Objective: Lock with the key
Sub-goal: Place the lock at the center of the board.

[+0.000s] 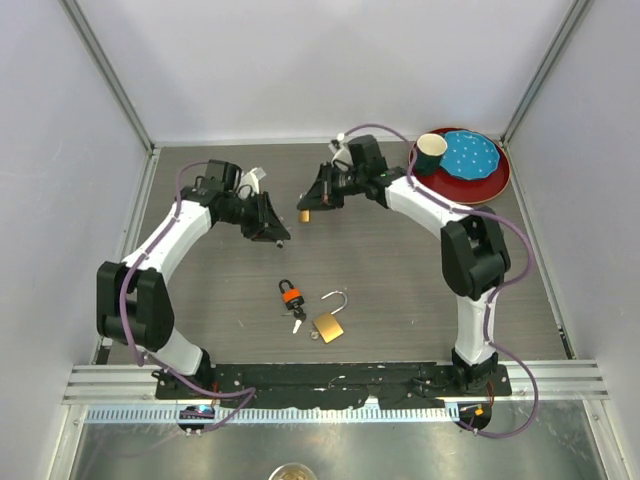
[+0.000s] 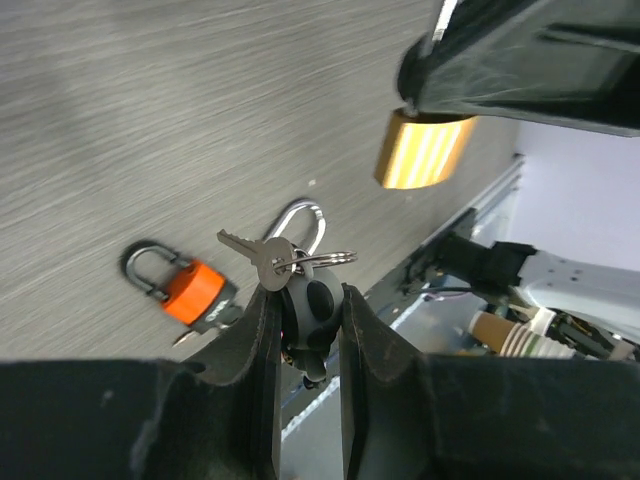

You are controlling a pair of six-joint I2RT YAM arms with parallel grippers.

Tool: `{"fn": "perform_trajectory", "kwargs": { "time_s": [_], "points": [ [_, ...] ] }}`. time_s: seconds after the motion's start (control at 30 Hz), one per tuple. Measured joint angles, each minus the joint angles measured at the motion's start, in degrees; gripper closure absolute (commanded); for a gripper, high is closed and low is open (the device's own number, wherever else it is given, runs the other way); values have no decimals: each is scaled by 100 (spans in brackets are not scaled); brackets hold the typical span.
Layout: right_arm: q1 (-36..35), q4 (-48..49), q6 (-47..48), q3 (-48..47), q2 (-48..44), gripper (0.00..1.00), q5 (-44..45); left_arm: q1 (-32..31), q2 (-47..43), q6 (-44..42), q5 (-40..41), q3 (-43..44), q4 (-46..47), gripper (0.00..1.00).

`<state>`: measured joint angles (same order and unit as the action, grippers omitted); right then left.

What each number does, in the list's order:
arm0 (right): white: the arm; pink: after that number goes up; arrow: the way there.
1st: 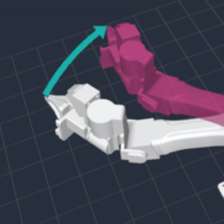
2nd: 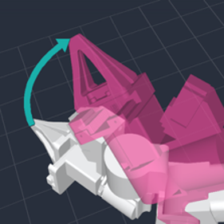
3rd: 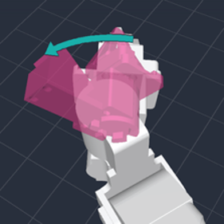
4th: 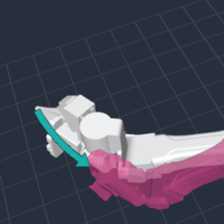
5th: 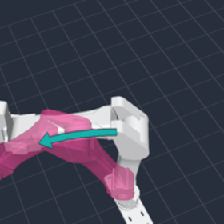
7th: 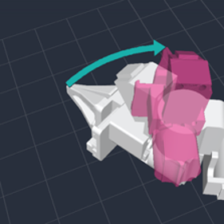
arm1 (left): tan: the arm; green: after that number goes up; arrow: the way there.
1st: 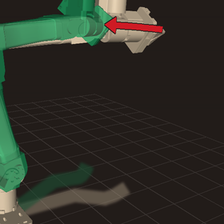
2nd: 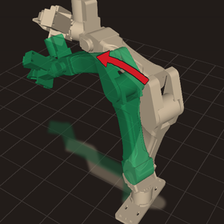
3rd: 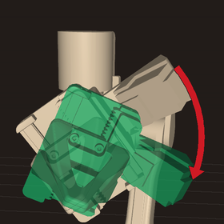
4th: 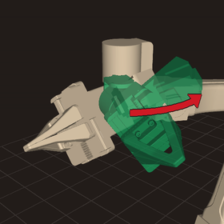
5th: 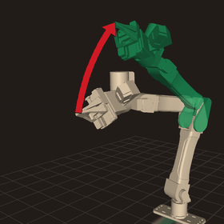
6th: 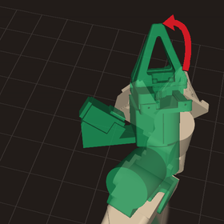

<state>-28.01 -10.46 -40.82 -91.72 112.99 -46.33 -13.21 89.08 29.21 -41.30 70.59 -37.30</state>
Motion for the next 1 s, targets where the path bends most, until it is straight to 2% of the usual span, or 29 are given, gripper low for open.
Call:
{"fn": "perform_trajectory", "kwargs": {
  "time_s": [0.17,0.47,0.6,0.8,1.0],
  "points": [
    [-201,-162,160,164,595,98,168,33,313,-251,474,-2,-483,100],
    [-358,269,-2,411,1182,94,470,66,953,-299,859,2,-525,100],
    [-376,396,-59,544,1292,84,693,66,1226,-365,938,118,-544,100],
    [-376,428,-92,603,1451,75,944,66,1493,-369,940,175,-509,100],
    [-376,391,-76,688,1456,58,1126,66,1554,-367,935,186,-452,100]
  ]
}}
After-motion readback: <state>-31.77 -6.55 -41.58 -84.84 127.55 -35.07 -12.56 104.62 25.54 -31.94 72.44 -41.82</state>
